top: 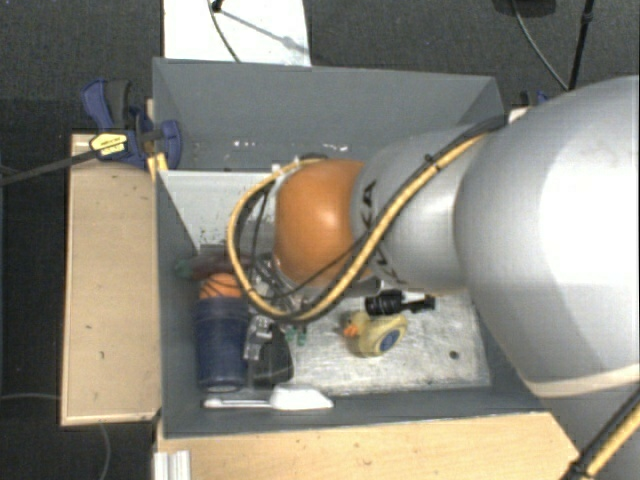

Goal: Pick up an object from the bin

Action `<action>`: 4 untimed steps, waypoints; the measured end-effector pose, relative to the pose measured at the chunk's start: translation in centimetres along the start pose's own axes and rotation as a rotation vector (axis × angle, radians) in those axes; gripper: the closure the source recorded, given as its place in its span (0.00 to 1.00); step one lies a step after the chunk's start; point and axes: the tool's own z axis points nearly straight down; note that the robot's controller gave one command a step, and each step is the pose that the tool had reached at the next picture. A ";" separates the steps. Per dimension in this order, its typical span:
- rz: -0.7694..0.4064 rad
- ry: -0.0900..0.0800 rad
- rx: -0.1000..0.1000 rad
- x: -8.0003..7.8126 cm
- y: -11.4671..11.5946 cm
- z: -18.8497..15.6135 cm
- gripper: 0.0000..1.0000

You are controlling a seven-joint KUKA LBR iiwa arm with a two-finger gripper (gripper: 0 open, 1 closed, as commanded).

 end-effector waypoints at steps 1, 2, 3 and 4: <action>0.000 0.000 0.001 0.1 0.0 -0.1 1.00; 0.001 -0.017 -0.002 -0.3 0.0 -0.3 1.00; 0.002 -0.017 -0.002 -0.3 0.0 -0.3 1.00; 0.003 -0.017 -0.002 -0.3 0.0 -0.3 1.00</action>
Offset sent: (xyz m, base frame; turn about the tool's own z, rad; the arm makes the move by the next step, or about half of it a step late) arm 0.0172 -0.0055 -0.0264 0.2122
